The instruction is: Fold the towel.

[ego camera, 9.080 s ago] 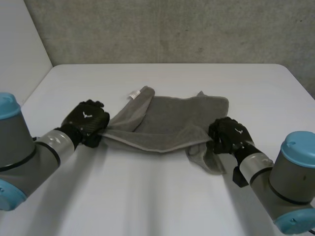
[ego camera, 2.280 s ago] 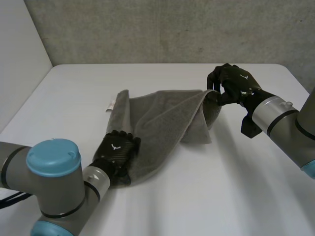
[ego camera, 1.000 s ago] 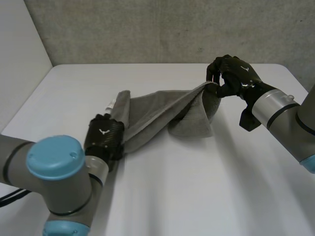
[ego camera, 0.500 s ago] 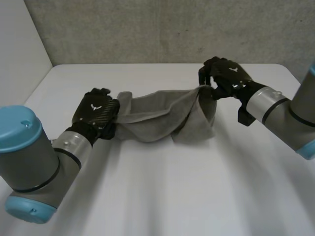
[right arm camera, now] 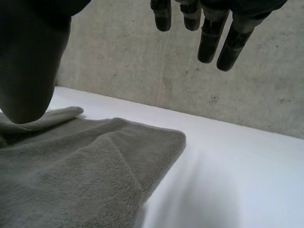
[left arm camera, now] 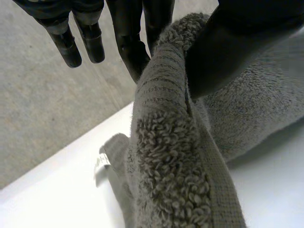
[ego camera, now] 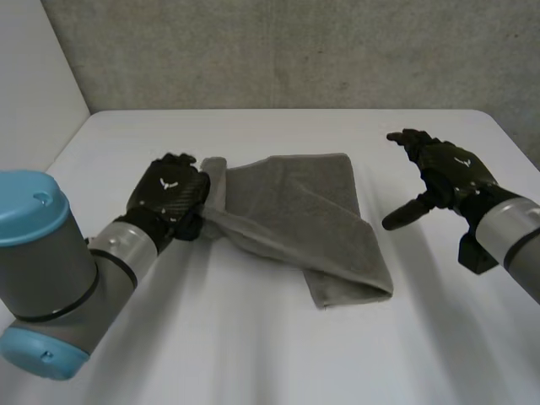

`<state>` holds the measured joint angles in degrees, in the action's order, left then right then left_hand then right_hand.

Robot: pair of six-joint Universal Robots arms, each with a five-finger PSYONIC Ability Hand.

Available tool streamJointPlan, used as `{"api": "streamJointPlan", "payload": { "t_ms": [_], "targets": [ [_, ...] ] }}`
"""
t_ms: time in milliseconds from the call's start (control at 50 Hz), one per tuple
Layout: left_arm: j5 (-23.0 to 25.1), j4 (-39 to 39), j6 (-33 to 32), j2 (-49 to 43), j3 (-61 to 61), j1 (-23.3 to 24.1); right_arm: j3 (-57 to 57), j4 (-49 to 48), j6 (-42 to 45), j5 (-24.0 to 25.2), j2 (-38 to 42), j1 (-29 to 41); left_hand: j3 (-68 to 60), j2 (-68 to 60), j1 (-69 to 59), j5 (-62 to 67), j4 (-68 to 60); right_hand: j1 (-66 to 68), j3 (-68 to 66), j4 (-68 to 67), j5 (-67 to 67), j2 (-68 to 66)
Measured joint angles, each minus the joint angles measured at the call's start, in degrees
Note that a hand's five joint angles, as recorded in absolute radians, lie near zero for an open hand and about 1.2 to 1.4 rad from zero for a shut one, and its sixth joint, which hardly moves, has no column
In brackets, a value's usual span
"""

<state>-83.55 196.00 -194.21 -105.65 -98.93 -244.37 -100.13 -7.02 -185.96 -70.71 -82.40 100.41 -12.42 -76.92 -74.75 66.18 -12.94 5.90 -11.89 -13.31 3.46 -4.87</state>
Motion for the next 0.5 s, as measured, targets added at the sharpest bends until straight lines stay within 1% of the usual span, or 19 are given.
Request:
{"api": "streamJointPlan", "payload": {
  "t_ms": [80, 200, 360, 420, 500],
  "targets": [
    [-0.15, -0.16, 0.01, 0.22, 2.45, 0.00, -3.28, -0.36, -1.01, 0.07, -2.34, -0.02, 0.00, 0.00, 0.01, 0.00, 0.00, 0.00, 0.00, 0.00, 0.00, 0.00],
    [-0.32, -0.27, -0.07, 0.29, 5.15, 0.00, -4.80, -0.41, -0.60, 0.12, -2.78, 0.09, 0.00, 0.00, 0.01, 0.00, 0.00, 0.00, -0.01, 0.00, 0.00, 0.00],
    [-0.44, -0.32, -0.06, 0.61, 6.72, -0.27, -6.46, -2.65, 1.11, -0.06, 1.18, 1.05, 0.00, 0.00, 0.01, 0.00, 0.00, 0.00, 0.00, 0.00, 0.00, 0.00],
    [-0.46, -0.34, 0.00, 1.18, 7.21, -0.31, -6.87, -4.10, 2.18, -0.33, 3.31, 2.49, 0.00, 0.00, 0.01, 0.00, 0.00, 0.00, -0.01, 0.00, 0.00, 0.00],
    [-0.48, -0.36, 0.09, 2.63, 8.13, -0.19, -6.81, -6.67, 3.72, -1.26, 6.89, 6.06, 0.00, 0.00, 0.01, 0.00, 0.00, 0.00, 0.00, 0.00, 0.00, 0.00]
  ]
}}
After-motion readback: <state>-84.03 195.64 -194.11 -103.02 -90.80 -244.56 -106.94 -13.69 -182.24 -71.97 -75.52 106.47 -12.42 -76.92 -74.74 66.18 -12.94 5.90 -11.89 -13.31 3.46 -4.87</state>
